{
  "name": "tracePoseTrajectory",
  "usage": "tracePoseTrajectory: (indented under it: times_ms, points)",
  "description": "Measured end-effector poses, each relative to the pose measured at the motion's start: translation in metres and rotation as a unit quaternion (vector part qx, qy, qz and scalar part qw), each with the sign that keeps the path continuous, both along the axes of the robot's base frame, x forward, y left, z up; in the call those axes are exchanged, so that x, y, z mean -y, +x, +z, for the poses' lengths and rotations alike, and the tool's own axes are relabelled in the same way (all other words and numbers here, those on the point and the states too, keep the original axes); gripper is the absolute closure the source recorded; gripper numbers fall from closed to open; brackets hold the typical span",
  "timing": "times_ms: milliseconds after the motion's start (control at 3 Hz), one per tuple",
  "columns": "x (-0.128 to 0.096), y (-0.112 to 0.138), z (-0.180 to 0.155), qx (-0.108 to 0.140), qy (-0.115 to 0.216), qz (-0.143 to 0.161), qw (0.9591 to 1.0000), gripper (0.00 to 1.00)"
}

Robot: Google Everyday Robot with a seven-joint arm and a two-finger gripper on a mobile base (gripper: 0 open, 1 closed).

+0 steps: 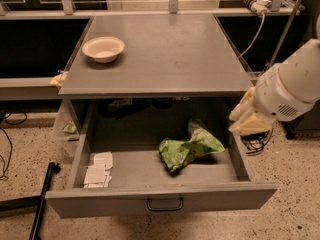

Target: Pick green rice chip bag from top drawer and place on counter

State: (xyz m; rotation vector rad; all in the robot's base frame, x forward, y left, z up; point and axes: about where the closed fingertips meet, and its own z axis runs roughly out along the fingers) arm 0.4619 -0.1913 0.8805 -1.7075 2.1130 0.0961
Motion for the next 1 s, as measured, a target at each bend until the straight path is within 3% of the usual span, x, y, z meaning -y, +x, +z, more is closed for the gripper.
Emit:
tracePoseTrajectory:
  times_ms: [333,667,1000]
  points:
    - [-0.027,0.024,-0.055,0.02,0.057,0.031,0.9977,0.88]
    - [-0.056,0.055,-0.093,0.05,0.103,0.063,0.9914,1.0]
    - [-0.058,0.062,-0.099,0.058,0.106,0.068,0.9904,1.0]
